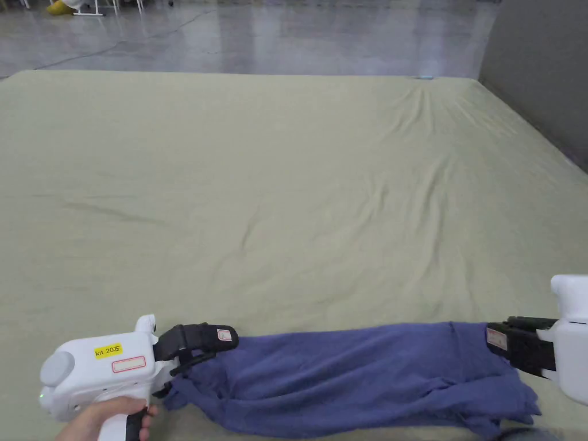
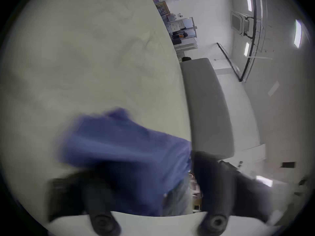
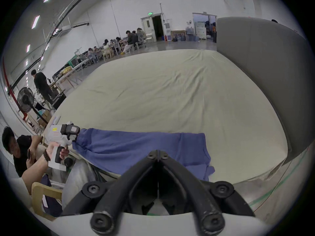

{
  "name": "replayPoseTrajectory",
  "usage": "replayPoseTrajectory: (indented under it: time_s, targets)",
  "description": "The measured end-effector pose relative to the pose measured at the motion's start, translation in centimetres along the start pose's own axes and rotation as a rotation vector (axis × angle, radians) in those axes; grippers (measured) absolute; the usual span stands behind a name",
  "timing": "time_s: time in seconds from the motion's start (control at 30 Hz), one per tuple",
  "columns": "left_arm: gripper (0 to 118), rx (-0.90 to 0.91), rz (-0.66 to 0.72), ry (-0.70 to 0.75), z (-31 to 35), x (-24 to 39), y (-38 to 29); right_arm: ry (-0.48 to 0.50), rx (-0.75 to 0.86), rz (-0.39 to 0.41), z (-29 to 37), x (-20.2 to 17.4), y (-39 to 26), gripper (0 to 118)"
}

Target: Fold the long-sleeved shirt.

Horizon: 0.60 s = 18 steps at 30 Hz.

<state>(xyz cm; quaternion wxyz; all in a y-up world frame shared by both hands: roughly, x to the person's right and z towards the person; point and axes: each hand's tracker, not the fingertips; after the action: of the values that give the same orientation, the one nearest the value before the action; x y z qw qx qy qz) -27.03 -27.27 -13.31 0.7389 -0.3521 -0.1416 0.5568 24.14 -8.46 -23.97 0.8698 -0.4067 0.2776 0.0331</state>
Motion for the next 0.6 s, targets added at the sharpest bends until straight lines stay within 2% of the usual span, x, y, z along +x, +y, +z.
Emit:
replayPoseTrajectory:
  time_s: [0.03, 0.1, 0.17, 0.23, 0.33, 0.43, 0.5, 0.6]
  targets:
    - [6, 0.026, -0.044, 0.081, 0.0, 0.6, 0.3, -0.007, -0.002, -0.004, 0.0, 0.2, 0.1, 0]
    - [6, 0.016, -0.149, 0.291, -0.1, 1.5, 0.7, -0.011, -0.002, -0.007, -0.1, 0.5, 0.1, 0]
    - [6, -0.016, -0.160, 0.251, 0.6, 0.0, 2.1, -0.009, -0.003, -0.010, 0.0, 0.7, 0.2, 0]
    - [6, 0.048, -0.150, 0.289, 3.2, 0.0, 3.1, -0.006, -0.001, -0.010, 0.1, 0.7, 0.1, 0]
    - [6, 0.103, -0.124, 0.261, 8.6, -1.0, 3.3, 0.001, 0.000, -0.007, 0.1, 0.7, 0.2, 0]
    - [6, 0.213, -0.190, 0.393, 13.2, 1.4, 1.8, 0.018, -0.001, 0.003, 0.0, 0.6, 0.2, 0]
    - [6, 0.260, -0.138, 0.414, 16.4, 1.1, 2.1, 0.028, -0.001, 0.009, -0.1, 0.6, 0.1, 0]
    - [6, 0.326, -0.172, 0.515, 19.4, 1.7, 2.9, 0.041, 0.002, 0.020, -0.2, 0.5, 0.2, 0]
